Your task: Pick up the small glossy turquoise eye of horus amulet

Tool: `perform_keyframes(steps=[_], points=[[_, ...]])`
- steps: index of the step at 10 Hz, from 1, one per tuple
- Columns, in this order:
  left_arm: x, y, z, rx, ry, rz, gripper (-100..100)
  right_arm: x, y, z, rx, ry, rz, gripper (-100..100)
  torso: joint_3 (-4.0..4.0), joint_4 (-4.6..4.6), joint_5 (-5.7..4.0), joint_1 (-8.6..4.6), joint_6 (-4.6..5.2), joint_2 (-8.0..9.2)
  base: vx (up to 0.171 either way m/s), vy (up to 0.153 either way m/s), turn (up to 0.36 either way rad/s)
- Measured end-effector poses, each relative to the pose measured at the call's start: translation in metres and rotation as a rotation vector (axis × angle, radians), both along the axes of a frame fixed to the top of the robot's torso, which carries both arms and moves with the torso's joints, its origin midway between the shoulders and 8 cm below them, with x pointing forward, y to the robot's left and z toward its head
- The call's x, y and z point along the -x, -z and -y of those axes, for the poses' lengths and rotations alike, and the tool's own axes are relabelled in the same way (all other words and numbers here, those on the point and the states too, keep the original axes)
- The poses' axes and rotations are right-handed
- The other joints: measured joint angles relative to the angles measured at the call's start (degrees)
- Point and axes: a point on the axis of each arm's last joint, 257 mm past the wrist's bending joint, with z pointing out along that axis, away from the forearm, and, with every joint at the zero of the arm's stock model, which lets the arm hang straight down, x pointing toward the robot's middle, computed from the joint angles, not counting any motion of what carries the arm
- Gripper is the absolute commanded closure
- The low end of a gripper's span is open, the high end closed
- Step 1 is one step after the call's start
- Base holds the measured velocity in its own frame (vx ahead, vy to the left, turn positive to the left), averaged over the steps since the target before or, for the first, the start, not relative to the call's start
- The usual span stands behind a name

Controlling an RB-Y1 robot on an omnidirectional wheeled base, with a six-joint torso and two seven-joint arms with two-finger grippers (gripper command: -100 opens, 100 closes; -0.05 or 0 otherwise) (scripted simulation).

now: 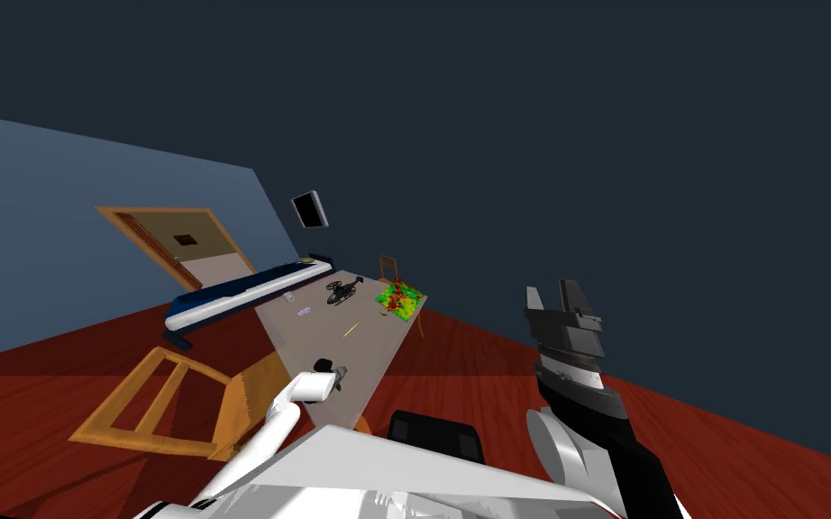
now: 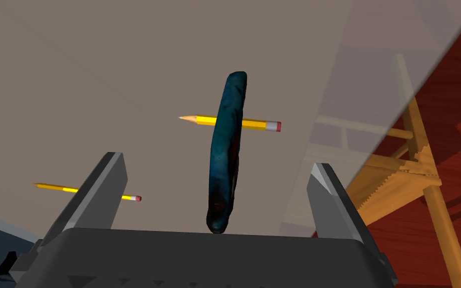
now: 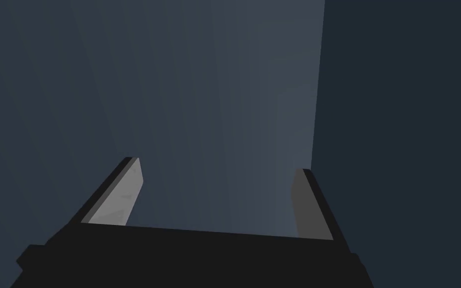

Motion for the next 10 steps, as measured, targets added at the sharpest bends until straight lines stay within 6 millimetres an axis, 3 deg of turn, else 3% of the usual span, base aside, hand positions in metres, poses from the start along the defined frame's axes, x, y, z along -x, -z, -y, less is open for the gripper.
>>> perform_keyframes(steps=[3,4,5,9,10], points=[[0.014,0.001,-0.020,-0.004,-0.033,-0.066,-100,0.000,0.000,0.000,0.000,0.000,0.000,0,0.02,0.01,0.00,-0.01,0.00,0.04,0.032,0.007,-0.038],[0.014,0.001,-0.020,-0.004,-0.034,-0.068,0,0.000,0.000,0.000,0.000,0.000,0.000,0,0.06,0.02,0.00,-0.04,-0.01,0.11,0.000,0.000,0.000],[0.014,0.001,-0.020,-0.004,-0.034,-0.068,-100,0.000,0.000,0.000,0.000,0.000,0.000,0,0.09,0.03,0.00,-0.05,-0.01,0.16,0.020,0.035,-0.047],[0.025,0.021,-0.011,-0.003,-0.047,-0.069,-100,0.000,0.000,0.000,0.000,0.000,0.000,0,0.07,0.02,0.04,0.14,-0.01,0.13,0.019,0.047,-0.029],[0.025,0.022,-0.011,-0.003,-0.048,-0.066,100,0.000,0.000,0.000,0.000,0.000,0.000,0,0.09,0.03,0.02,0.04,-0.02,0.16,0.000,0.000,0.000]])
